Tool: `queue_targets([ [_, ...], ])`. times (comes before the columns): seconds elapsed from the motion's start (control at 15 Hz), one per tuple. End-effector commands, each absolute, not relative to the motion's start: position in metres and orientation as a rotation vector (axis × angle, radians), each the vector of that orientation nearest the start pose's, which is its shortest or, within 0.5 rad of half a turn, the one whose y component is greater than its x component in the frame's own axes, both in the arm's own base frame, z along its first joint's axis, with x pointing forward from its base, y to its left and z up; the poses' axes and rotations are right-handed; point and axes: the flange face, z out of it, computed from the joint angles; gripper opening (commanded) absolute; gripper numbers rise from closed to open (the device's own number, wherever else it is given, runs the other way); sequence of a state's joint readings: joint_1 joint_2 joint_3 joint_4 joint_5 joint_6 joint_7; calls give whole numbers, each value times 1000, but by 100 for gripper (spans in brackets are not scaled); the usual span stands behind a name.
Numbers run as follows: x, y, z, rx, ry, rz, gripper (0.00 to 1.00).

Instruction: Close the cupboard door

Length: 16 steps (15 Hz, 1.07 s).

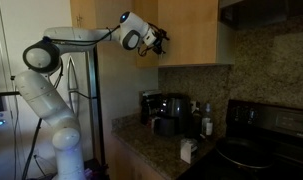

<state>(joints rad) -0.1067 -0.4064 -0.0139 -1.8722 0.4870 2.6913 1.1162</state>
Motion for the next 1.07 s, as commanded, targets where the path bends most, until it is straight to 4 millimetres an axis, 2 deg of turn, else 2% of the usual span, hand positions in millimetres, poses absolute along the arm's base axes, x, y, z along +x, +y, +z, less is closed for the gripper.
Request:
queue_targets([
  [0.0,491,-64,840,-1402,1343,-980,100],
  [0.33,525,-55,857,-1343,1296,-1051,100],
  [0.53,532,-53,855,-1385,1363,-1055,100],
  [0.67,520,-57,858,-1450,1420,-1104,100],
  [0.73,510,-65,860,-1489,1486,-1148,100],
  [0.93,467,-89,869,-1611,1603,-1207,100],
  [1.0,445,-99,871,-1663,1642,-1200,100],
])
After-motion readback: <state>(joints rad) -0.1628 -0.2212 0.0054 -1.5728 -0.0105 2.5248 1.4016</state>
